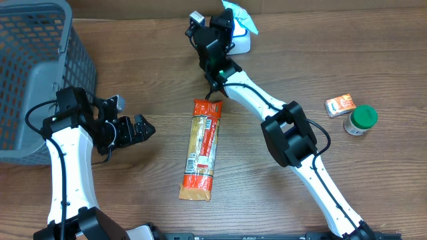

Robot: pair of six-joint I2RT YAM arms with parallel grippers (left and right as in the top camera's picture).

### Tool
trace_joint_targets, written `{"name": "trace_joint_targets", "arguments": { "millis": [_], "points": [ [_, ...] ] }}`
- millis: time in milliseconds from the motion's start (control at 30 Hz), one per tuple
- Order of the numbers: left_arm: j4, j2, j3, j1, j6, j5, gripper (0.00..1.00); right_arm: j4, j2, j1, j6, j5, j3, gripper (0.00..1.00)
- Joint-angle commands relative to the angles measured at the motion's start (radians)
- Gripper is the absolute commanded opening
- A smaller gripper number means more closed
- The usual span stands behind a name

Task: Scan the item barcode
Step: 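Hold the teal bag in front of the white scanner face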

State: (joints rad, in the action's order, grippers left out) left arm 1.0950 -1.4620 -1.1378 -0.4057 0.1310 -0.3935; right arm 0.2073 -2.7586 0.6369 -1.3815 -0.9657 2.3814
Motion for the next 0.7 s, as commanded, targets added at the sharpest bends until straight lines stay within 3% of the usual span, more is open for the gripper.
{"name": "trace_joint_targets", "arguments": {
  "millis": [0, 300, 533, 667],
  "points": [
    [-0.001, -0.004, -0.001, 0.007, 0.015, -0.014, 1.0, -0.011, -0.008, 0.021, 0.083, -0.01, 0.013, 0.04],
    [0.0, -0.004, -0.001, 0.007, 0.015, -0.014, 1.0, -0.208, -0.008, 0.025, 0.309, -0.018, 0.013, 0.04],
    [-0.001, -0.004, -0.001, 0.007, 0.015, -0.015, 1.0, -0.18, -0.008, 0.028, 0.414, -0.027, 0.013, 0.03],
    [-0.001, -0.004, -0.001, 0.007, 0.015, -0.014, 1.0, -0.07, -0.004, 0.029, 0.415, -0.044, 0.017, 0.03]
  ]
}}
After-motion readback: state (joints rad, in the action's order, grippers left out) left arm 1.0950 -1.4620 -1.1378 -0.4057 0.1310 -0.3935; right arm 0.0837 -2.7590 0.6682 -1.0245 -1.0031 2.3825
